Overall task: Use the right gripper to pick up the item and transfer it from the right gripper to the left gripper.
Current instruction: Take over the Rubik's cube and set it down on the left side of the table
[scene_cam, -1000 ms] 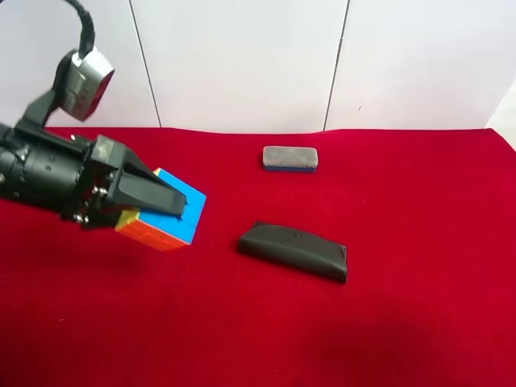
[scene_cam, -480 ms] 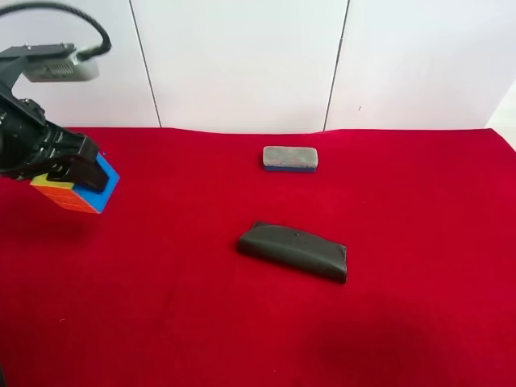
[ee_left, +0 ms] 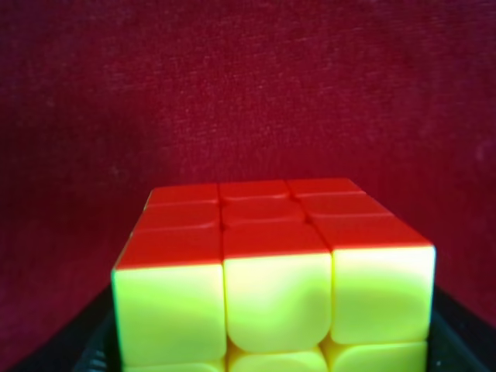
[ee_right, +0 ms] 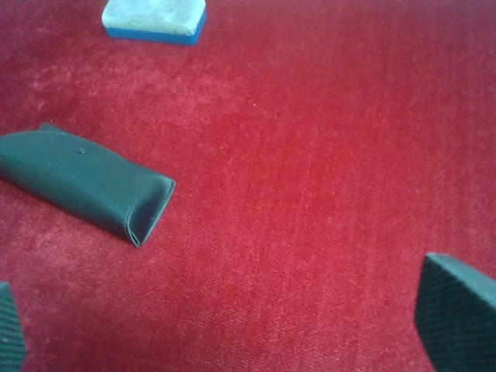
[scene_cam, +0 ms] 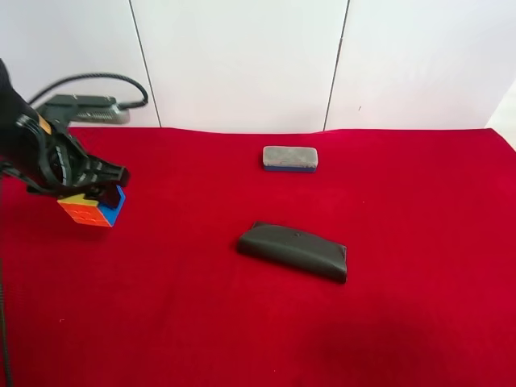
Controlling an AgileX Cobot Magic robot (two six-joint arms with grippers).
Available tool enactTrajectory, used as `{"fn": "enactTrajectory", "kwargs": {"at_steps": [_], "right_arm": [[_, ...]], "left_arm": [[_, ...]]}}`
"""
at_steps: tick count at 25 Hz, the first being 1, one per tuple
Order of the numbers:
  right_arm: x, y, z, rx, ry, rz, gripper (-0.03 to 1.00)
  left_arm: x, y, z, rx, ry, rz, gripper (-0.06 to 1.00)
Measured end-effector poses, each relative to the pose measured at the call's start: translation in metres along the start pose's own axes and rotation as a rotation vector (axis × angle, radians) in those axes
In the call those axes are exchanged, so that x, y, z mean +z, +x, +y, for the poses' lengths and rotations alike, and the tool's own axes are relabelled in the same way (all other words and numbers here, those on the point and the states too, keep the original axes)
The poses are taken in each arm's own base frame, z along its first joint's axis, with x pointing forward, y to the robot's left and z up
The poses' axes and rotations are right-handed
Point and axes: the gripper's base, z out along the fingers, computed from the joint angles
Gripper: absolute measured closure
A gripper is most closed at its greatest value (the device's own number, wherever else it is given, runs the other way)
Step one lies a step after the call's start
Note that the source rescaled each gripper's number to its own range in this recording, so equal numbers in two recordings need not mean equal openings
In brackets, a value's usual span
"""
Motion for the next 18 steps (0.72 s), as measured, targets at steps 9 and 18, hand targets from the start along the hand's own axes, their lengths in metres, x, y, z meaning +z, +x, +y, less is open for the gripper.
{"fn": "enactTrajectory", "kwargs": {"at_steps": [9,18], "right_arm": [[0.0,0.0,0.0,0.0,0.0,0.0,-0.03],[0.0,0.0,0.0,0.0,0.0,0.0,-0.03]], "left_arm": [[0.048,0.005,0.001,0.005,-0.015,0.08,0.93],[0.055,0.004,0.001,-0.002,-0.015,0.072,0.93]]}}
